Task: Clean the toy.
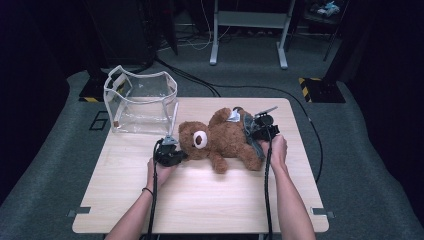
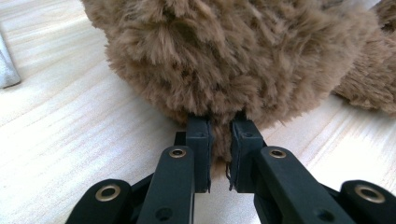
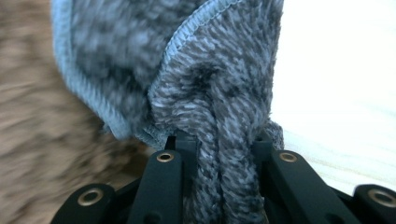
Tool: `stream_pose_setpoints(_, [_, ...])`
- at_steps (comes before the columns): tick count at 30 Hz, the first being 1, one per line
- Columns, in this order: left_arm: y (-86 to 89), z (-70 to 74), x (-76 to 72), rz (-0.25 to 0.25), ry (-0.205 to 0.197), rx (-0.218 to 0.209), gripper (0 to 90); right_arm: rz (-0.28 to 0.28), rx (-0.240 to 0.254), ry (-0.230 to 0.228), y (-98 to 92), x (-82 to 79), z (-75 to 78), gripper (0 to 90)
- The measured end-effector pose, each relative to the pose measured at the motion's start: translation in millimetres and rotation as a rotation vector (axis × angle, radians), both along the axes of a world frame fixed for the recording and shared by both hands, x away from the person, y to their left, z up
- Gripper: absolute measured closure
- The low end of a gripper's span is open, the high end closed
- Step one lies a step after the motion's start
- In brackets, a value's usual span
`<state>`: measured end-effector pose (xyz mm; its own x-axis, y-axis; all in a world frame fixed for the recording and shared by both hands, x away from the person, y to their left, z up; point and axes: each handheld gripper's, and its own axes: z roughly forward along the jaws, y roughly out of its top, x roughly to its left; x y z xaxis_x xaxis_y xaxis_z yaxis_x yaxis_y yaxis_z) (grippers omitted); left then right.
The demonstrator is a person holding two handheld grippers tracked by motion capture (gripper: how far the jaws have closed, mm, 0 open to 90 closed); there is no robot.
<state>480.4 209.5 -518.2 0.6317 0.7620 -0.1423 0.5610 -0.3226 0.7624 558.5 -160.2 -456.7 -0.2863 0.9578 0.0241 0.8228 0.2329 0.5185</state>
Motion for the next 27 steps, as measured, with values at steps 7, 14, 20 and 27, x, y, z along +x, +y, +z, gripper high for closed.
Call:
stream_pose_setpoints(7, [0.4, -0.1, -0.1, -0.004, -0.002, 0.006, 80.8, -0.073, 0.020, -0.032, -22.6, -1.3, 8.2, 73.4])
stream_pose_setpoints(14, [-0.9, 0.3, -1.2, 0.008, 0.005, 0.002, 80.8, 0.044, 0.092, -0.049, -19.8, -33.6, 37.3, 73.3])
stream_pose_setpoints(20, [-1.0, 0.7, -0.9, -0.001, 0.000, 0.017, 80.9, 0.134, 0.073, -0.008, 4.8, -52.7, 36.2, 73.4])
stream_pose_setpoints(27, [-2.0, 0.3, -1.7, 0.011, 0.012, 0.014, 80.9, 0.107, 0.074, 0.038, 1.1, -48.7, 12.1, 73.6])
